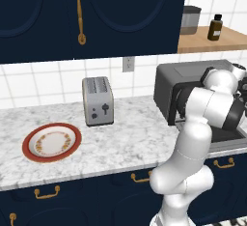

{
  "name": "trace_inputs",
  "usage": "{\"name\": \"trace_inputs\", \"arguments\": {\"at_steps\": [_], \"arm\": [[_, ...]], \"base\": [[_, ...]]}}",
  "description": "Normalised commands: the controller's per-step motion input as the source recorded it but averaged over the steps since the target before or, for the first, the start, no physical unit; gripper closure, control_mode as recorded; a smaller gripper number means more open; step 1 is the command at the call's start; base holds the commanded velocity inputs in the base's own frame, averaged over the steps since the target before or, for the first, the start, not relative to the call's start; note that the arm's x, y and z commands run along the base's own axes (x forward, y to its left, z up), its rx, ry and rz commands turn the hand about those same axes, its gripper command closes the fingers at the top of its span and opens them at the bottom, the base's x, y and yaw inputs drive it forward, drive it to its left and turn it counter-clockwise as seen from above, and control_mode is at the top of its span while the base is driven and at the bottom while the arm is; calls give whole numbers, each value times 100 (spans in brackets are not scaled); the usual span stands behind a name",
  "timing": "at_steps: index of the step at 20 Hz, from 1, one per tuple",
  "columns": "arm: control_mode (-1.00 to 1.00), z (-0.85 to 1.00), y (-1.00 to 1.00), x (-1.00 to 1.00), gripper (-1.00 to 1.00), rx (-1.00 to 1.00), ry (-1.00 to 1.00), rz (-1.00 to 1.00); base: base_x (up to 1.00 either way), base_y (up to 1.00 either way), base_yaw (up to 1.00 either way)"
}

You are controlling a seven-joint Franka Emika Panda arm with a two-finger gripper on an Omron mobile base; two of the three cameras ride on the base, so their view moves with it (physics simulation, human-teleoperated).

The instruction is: Pick up the kebab skewer and baguette bread, and place them inside the toaster oven. Close the toaster oven door and start by setting the timer.

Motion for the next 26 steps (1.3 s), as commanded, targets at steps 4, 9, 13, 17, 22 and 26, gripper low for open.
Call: {"name": "trace_inputs", "arguments": {"at_steps": [4, 9, 13, 17, 22, 26], "arm": [[-100, 0, 0, 1, 100, 0, -2, 0], [-100, 0, 0, -10, -100, 0, -1, 0], [-100, 14, 0, -3, -100, 0, -6, 0], [-100, 41, 0, -5, -100, 0, -9, 0], [-100, 23, -14, -64, -100, 0, -7, -1], [-100, -15, 1, -100, -100, 0, 0, -16]], "base": [[0, 0, 0], [0, 0, 0], [0, 0, 0], [0, 0, 0], [0, 0, 0], [0, 0, 0]]}}
